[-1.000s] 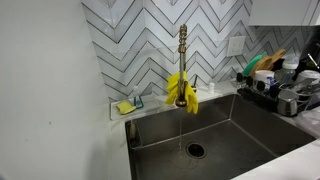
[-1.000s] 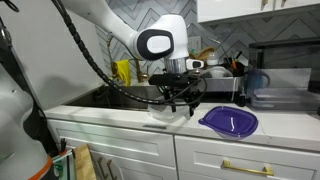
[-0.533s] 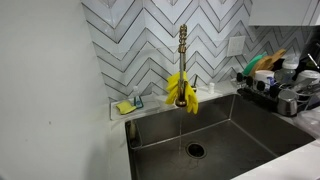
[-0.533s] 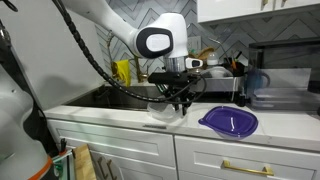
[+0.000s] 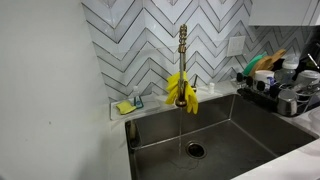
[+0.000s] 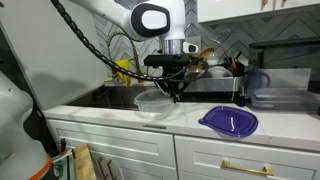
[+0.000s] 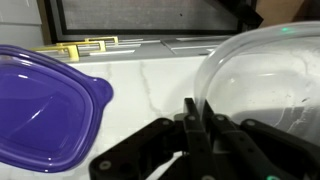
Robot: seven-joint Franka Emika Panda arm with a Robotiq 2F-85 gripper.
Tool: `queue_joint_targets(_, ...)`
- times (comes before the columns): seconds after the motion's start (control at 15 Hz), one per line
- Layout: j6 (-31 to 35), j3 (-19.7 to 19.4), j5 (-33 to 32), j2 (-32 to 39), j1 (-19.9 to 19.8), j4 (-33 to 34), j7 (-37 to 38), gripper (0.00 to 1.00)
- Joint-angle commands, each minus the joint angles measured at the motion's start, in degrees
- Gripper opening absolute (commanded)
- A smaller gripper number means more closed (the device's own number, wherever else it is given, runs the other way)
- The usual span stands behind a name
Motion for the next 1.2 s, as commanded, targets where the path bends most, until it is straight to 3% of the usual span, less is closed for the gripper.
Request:
queue_joint_targets(0.0, -5.6, 1.3, -0.7, -4.4, 1.6, 1.7, -2.0, 0.02)
queue_joint_targets(0.33, -15.1, 5.1, 4.5, -9.7, 6.7, 8.0, -0.2, 0.02)
queue_joint_targets(0.53, -22.3, 6.7, 11.6, -9.9, 10.5, 12.9, 0.5, 0.02)
queue_joint_targets(0.6, -22.5, 7.2, 13.6, -9.9, 11.6, 13.7, 0.7, 0.02)
queue_joint_targets(0.73, -20.8, 7.1, 10.7, -10.0, 10.9, 13.1, 0.3, 0.07)
queue_joint_targets(1.07, -20.8, 6.5, 10.6, -9.5, 10.5, 13.2, 0.3, 0.07)
queue_joint_targets(1.13, -21.0, 6.4, 11.0, -9.6, 10.5, 12.9, 0.2, 0.02)
